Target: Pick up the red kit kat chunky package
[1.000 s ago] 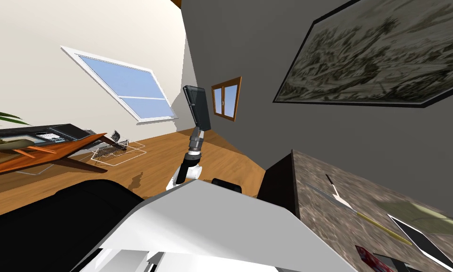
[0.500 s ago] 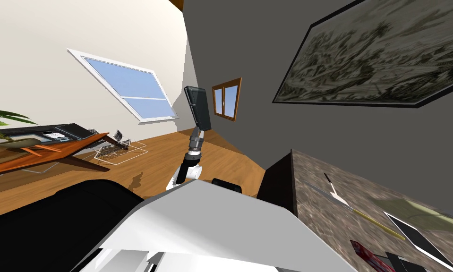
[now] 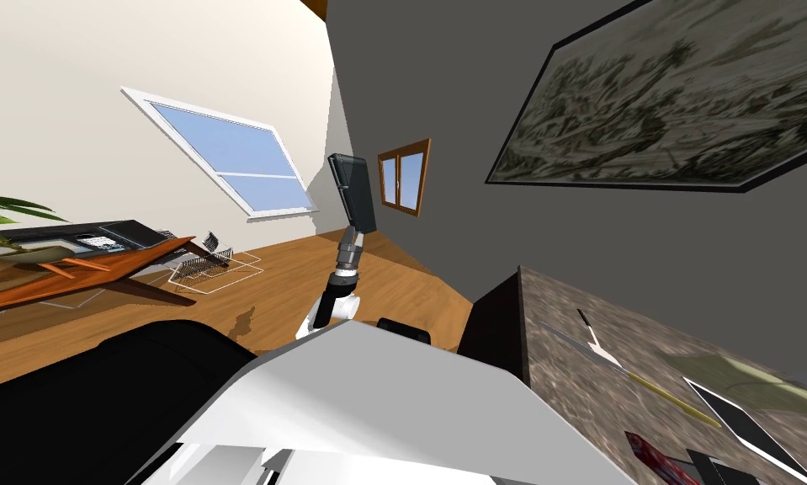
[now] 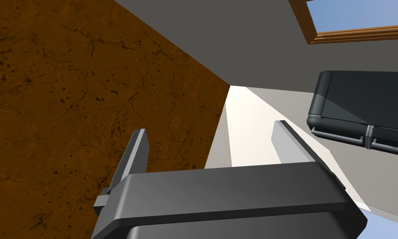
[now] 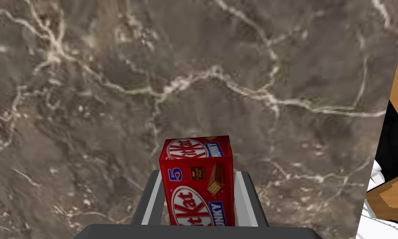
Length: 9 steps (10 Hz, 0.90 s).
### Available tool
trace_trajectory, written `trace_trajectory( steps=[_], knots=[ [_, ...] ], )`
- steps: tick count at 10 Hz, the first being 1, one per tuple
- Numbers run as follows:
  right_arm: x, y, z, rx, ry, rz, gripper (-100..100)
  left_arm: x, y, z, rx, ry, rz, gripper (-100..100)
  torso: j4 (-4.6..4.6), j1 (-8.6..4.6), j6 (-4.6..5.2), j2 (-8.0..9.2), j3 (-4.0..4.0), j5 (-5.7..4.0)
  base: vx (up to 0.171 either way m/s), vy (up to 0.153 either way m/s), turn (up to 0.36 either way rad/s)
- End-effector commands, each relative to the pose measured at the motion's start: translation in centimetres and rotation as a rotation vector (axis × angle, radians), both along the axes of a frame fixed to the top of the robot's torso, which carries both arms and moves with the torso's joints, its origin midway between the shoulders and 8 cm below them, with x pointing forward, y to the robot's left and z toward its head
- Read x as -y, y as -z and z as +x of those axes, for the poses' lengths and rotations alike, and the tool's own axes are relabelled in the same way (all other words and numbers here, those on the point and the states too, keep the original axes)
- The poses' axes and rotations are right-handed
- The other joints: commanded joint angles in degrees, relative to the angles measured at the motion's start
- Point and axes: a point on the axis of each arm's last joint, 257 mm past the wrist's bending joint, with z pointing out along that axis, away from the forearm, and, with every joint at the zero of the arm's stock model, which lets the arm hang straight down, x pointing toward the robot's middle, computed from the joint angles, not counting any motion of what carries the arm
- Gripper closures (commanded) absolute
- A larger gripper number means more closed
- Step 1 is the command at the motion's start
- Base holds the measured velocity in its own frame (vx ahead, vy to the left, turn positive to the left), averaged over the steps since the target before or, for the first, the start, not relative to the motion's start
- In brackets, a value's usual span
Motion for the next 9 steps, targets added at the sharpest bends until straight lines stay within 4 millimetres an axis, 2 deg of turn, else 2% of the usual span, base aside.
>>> trace_trajectory(
  steps=[1, 4, 5, 9],
  knots=[
    [0.1, 0.0, -1.0, -0.011, -0.006, 0.008, 100, 0.0, 0.0, 0.0, 0.000, 0.000, 0.000, 0, 0.00, 0.00, 0.00, 0.00, 0.00, 0.00, 0.040, 0.017, -0.027],
    [0.0, 0.1, -2.3, -0.025, -0.009, 0.020, 100, 0.0, 0.0, 0.0, 0.000, 0.000, 0.000, 0, -0.06, 0.05, 0.03, -0.24, -0.14, -0.01, 0.064, 0.014, -0.034],
    [-0.1, 0.1, -2.1, -0.017, -0.005, 0.022, 100, 0.0, 0.0, 0.0, 0.000, 0.000, 0.000, 0, -0.07, 0.03, 0.00, -0.23, -0.14, -0.03, 0.025, 0.002, 0.005],
    [0.2, -0.1, -4.1, -0.032, -0.016, 0.032, 100, 0.0, 0.0, 0.0, 0.000, 0.000, 0.000, 0, -0.06, 0.05, 0.00, -0.23, -0.14, 0.00, 0.052, 0.012, -0.027]
  ],
)
